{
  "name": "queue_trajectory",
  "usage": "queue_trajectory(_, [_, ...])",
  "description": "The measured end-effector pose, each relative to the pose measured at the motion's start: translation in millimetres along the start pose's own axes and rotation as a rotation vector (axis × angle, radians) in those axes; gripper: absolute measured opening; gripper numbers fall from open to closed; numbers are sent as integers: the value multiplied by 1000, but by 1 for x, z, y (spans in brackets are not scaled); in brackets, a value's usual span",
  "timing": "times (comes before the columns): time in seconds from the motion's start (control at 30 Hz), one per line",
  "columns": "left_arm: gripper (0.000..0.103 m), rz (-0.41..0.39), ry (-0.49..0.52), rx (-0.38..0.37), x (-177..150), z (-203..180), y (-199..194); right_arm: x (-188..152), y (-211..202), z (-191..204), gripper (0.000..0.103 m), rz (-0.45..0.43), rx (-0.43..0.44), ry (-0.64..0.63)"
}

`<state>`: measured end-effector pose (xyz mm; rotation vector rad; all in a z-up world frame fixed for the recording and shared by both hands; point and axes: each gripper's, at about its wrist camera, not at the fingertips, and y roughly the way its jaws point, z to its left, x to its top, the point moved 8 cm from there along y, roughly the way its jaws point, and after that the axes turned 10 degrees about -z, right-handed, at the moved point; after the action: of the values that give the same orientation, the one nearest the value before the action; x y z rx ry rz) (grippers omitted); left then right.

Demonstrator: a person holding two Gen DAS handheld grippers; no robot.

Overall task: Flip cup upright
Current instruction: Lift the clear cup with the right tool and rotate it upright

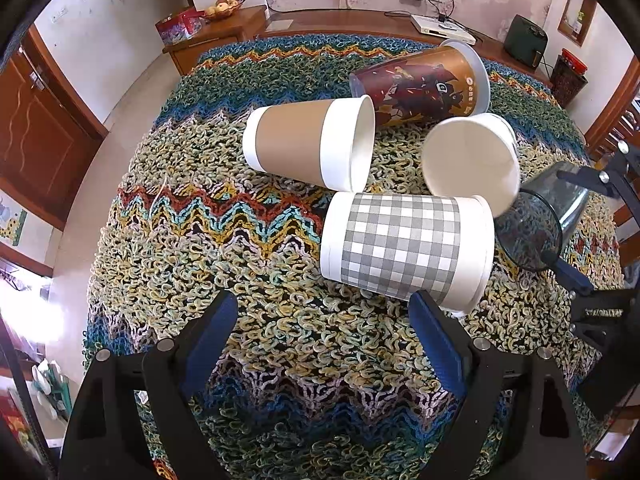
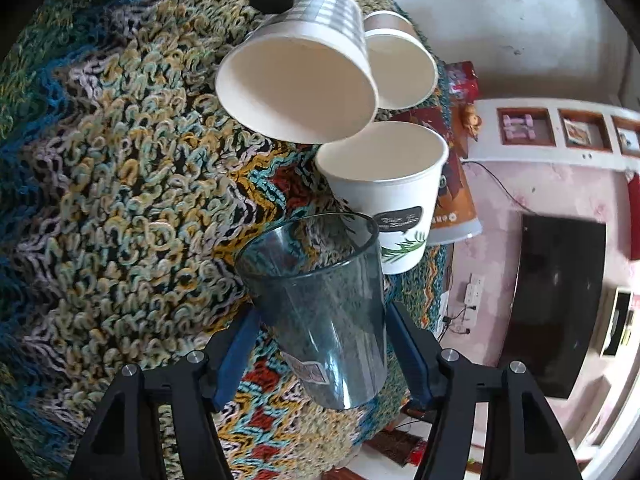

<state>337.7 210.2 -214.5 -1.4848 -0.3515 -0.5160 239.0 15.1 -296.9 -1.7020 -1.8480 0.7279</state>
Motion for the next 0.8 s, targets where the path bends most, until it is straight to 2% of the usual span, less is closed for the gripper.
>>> queue_trajectory(0.23, [89, 5, -6, -12, -1, 1, 1, 16, 24, -8, 72, 1, 1, -87])
queue_trajectory(0.43, [89, 13, -24, -13, -3, 9, 4, 25, 41, -38, 70, 0, 76, -27])
queue_trajectory(0.57, [89, 7, -29, -15, -4, 13, 2, 36, 31, -52, 69, 18, 256, 111])
queue_trajectory(0.8, [89, -9, -50, -34, -4, 21, -8, 58, 12, -66, 69, 87, 453, 390])
